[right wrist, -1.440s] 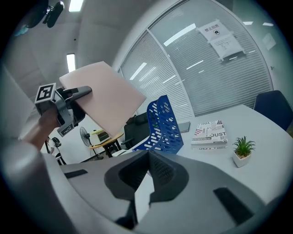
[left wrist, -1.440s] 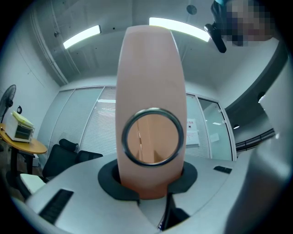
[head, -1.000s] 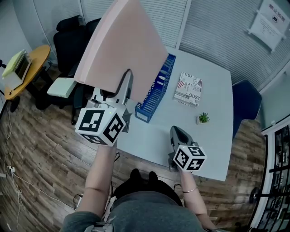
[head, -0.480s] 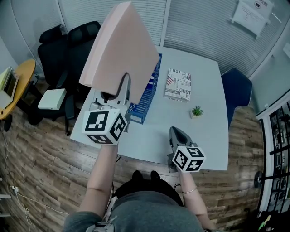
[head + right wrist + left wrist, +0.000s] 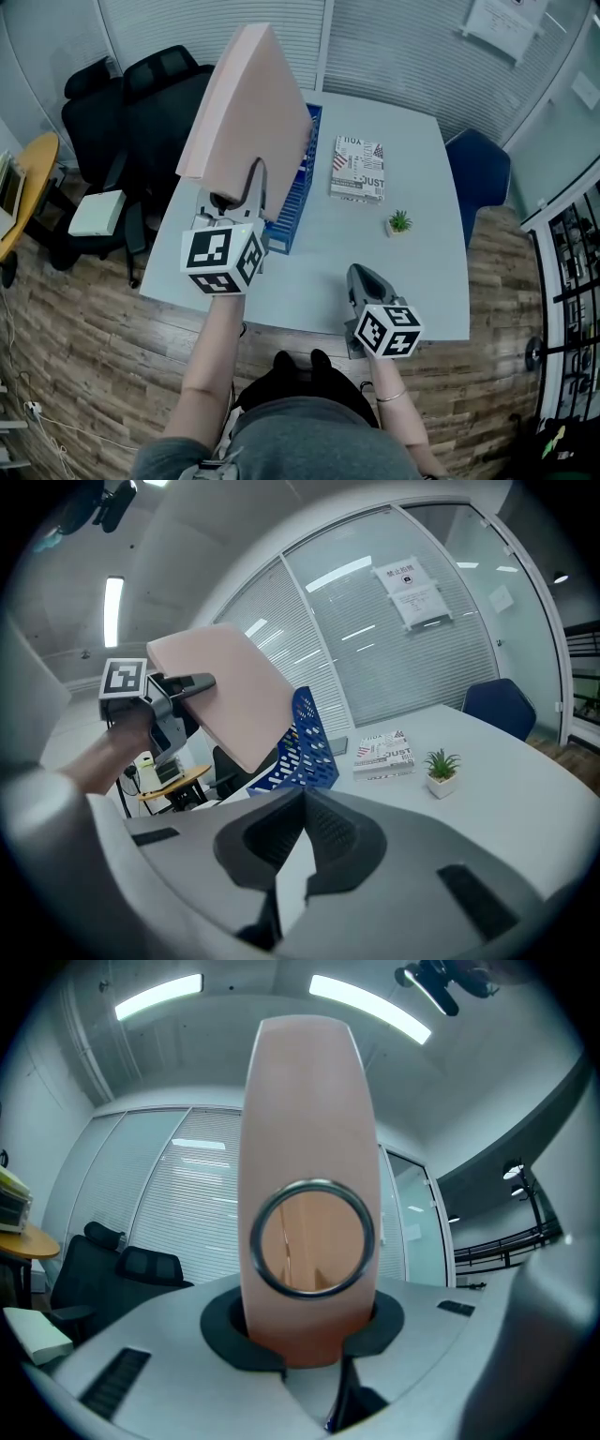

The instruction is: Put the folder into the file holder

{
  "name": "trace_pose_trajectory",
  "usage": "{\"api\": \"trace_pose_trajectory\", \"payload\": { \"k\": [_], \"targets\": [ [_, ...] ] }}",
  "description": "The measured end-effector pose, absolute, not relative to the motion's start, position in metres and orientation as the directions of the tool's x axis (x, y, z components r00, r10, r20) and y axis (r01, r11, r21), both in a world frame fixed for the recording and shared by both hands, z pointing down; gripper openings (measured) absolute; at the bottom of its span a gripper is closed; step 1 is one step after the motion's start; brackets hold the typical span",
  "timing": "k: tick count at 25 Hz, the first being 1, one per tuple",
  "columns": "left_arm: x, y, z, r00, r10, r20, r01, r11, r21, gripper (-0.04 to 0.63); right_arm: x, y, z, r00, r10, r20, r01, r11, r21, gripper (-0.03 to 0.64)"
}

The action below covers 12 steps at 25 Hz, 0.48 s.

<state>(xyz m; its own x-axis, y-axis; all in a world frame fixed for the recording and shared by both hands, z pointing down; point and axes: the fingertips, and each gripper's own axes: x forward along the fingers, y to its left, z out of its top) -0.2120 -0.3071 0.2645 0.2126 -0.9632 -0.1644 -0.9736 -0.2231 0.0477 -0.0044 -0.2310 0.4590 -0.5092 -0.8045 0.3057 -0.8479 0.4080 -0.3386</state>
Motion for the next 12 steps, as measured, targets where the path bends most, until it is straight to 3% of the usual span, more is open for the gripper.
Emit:
{"api": "trace_pose_trajectory", "payload": {
  "k": [12],
  "targets": [
    [-0.213, -0.323, 0.299, 0.222, -0.970, -0.100, -0.973, -0.227, 0.036, 0.126, -0.012, -0.225, 0.469, -0.491, -0.806, 0.331, -0.857, 0.380, -0.348, 0.006]
  ]
}}
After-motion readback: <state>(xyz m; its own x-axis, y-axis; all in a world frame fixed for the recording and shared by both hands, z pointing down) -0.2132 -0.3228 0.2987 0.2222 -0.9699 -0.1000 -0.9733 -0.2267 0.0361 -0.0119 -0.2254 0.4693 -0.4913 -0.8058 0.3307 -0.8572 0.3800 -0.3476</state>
